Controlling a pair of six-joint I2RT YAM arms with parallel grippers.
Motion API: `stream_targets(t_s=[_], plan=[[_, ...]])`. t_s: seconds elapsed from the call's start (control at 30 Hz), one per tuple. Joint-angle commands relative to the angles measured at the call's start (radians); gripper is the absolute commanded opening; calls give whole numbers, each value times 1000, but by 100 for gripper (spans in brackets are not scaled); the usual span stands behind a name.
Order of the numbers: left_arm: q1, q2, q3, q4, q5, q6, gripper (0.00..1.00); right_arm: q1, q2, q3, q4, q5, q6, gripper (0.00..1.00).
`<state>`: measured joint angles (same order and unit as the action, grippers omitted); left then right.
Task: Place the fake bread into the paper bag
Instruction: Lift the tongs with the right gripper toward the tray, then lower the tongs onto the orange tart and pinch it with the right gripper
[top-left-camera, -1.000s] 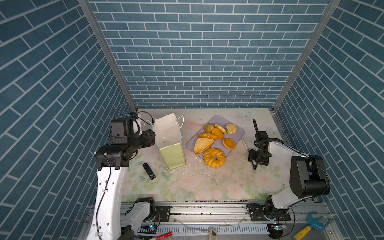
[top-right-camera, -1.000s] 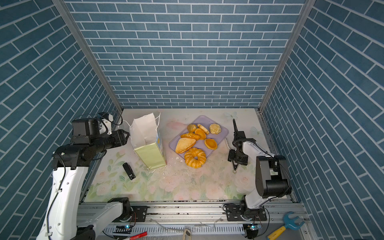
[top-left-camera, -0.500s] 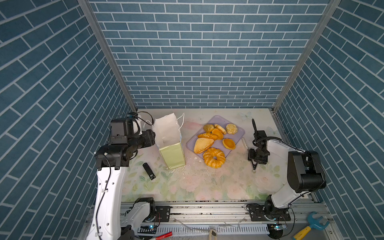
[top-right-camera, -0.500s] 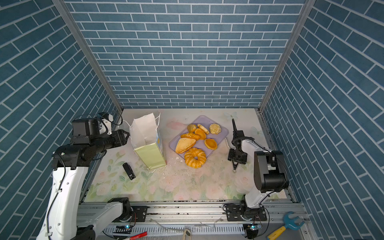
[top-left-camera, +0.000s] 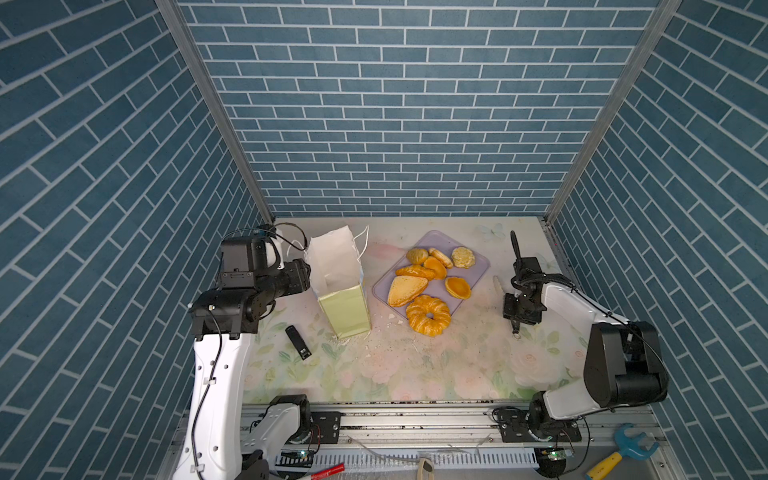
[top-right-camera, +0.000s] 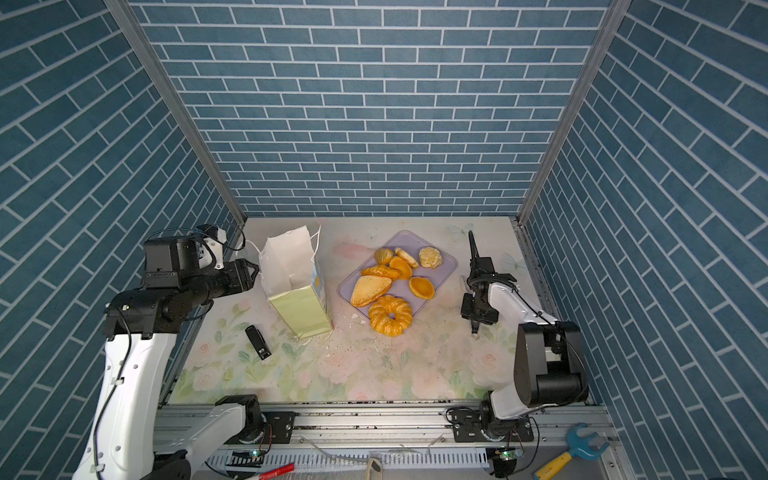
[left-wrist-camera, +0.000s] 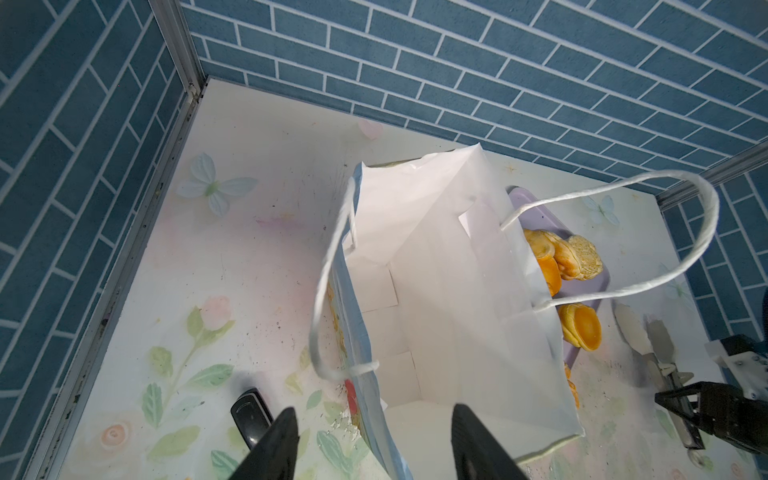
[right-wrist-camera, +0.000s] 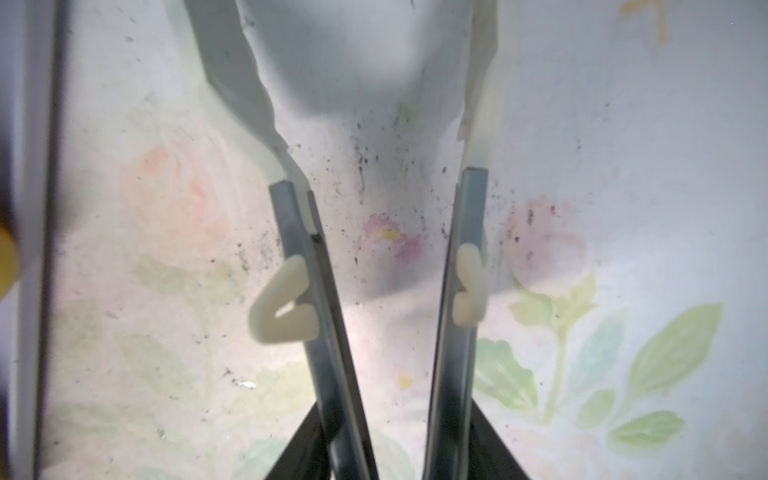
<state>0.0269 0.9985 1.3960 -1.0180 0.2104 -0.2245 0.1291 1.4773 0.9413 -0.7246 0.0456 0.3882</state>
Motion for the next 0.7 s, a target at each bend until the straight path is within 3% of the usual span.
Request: stream_targets(t_s=[0.0,0.33,0.67], plan=[[2,-8,-10,6,-1,1,61,5,-74,51,-83,40,-30,45],[2,-25,-34,23,10,-13,61,19,-221,162,-233,59,-78,45],[2,-52,-91,75,46,-54,61,41,-272,267,-335,53,-98,46]])
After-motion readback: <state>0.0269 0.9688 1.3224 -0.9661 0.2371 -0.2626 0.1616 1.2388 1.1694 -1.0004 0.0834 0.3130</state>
